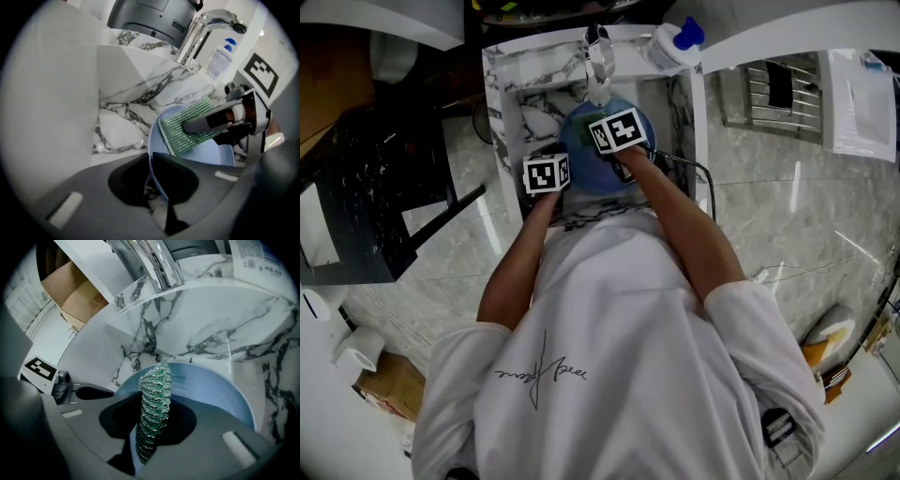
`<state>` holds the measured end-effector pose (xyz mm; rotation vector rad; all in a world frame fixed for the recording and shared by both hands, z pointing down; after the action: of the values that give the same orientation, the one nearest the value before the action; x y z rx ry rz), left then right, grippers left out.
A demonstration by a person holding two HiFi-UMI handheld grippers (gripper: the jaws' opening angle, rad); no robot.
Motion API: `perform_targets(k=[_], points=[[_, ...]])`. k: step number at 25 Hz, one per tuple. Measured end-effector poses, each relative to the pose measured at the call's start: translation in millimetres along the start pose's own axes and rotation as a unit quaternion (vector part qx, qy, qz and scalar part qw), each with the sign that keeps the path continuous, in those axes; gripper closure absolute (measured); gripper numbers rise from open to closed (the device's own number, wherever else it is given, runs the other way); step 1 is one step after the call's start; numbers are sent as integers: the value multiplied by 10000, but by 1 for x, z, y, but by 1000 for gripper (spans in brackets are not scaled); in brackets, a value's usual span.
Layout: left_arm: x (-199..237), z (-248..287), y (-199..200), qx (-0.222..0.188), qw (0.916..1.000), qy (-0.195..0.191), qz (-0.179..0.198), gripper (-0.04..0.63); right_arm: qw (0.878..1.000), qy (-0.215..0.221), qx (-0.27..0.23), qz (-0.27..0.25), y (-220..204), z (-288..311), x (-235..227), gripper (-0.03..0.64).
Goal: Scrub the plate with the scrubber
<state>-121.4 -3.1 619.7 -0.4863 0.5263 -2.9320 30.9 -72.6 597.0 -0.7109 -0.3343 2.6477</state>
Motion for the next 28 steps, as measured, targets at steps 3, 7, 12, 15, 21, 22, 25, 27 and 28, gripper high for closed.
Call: perform_targets(k=[3,7,12,15,21,22,25,27,28], points=[[0,0,0,7,10000,-4,4,555,9999,-20,-39,93,1,-1,-3,549],[0,0,0,0,10000,-14,21,555,9997,-60,-86,201,1,-2,-8,549],[-1,0,1,-18,10000,3,15,555,9994,-133,-158,270,2,-7,-14,549],[-1,-1,1,-29,10000,17,19,555,9991,-187,-203,321,2,-9,-18,549],[-1,-1,1,-28,10000,12,10,555,9986,-288,-253,359,1,-14,-26,549],[-1,-1,2,-30,10000,11,7,555,9985,-311,-262,369,1,-15,-28,549],[-1,-1,2,-44,10000,15,10,555,9981,-371,-287,396,1,-17,-32,549],[-1,0,2,-62,10000,5,-12,555,9978,-411,-314,408,0,-19,-34,549],[0,0,2,-69,10000,-4,-36,555,9977,-432,-328,414,0,-20,-36,549]])
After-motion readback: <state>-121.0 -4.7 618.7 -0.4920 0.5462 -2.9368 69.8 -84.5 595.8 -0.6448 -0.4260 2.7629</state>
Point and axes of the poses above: the fingertips, and each gripper's own axes: z forward along the fingers, x to its left, y out of its top, the point moved 8 cm from there along -z, backward along the fingers, and after that the axes turned 1 degree about x, right-handed, at the moved point
